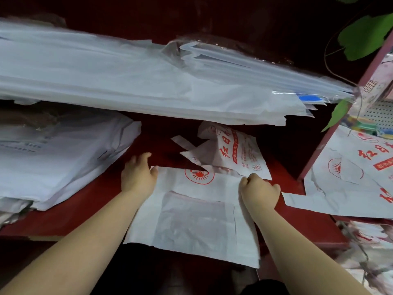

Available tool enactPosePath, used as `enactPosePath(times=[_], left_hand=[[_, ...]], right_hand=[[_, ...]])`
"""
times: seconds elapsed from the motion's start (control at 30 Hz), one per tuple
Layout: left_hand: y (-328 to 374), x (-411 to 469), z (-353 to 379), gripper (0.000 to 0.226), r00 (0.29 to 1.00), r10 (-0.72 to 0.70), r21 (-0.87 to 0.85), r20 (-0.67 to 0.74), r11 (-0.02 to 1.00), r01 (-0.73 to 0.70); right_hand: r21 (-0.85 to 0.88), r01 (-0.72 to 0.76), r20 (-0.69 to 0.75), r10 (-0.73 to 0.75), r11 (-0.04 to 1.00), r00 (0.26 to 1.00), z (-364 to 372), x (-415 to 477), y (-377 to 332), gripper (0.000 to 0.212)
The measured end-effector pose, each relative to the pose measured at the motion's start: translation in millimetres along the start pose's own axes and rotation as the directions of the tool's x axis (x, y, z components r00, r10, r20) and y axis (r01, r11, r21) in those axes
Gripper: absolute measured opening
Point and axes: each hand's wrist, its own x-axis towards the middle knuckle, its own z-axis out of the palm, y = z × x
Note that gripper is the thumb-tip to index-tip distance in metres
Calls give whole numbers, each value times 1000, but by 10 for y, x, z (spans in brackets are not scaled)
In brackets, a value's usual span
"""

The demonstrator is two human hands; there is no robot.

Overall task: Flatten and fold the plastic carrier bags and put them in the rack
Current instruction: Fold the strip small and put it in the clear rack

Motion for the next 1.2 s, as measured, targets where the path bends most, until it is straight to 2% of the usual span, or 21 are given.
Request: enactPosePath(times=[0.07,0.13,0.17,0.2,0.27,0.3,0.33,0.4,0.47,0.5,0.53,0.6,0.73,0.9,1.0,1.07,1.13,1.2], left_hand=[[42,-25,42,44,983,171,148,65,973,-179],[87,-72,124,45,936,265,206,230,927,-313],[91,-104,174,47,915,259,237,309,911,-337],[80,-134,218,48,900,241,271,364,897,-350],[56,-181,258,50,886,216,320,411,876,-362],[53,-196,257,50,884,206,327,420,874,-359],[52,-215,248,50,883,194,329,427,877,-351],[58,-269,218,50,884,174,333,435,880,-337],[58,-344,187,50,888,168,351,428,874,-335],[55,-383,170,51,888,162,360,430,872,-333],[48,-415,152,51,887,153,365,435,871,-329],[29,-447,133,51,887,142,368,439,873,-321],[21,-444,130,51,888,141,350,438,883,-313],[-6,-405,150,51,879,154,317,452,893,-319],[17,-353,130,49,875,176,239,451,921,-308],[-9,-309,79,46,889,224,31,400,966,-257],[-105,-324,-32,44,900,281,-259,334,945,-199],[-206,-440,-239,60,853,376,-352,361,903,-249]], right_hand=[[-11,28,-43,-28,1000,999,87,4,-34,24],[16,79,-180,-75,997,981,119,1,-93,22],[11,93,-218,-88,996,972,103,-10,-103,24],[4,94,-181,-92,996,979,110,-12,-104,24],[-12,72,-120,-73,997,990,88,5,-148,8],[-13,97,-168,-98,995,981,57,-6,-178,10],[24,160,-177,-153,987,972,35,-43,-233,20],[85,430,-194,-408,899,892,35,-170,-379,38],[178,631,-4,-640,756,768,105,-302,-569,62],[229,632,135,-667,740,732,97,-383,-654,72],[273,592,281,-652,758,704,95,-447,-711,73],[235,545,416,-590,805,692,141,-472,-736,65],[195,484,445,-516,853,732,85,-411,-551,65],[381,344,396,-488,858,778,-118,-328,-217,50],[540,260,284,-464,801,839,-234,-367,15,39],[593,277,186,-464,756,866,-295,-450,227,34],[600,373,131,-547,708,827,-338,-593,456,36],[571,472,157,-653,672,741,-318,-759,650,49]])
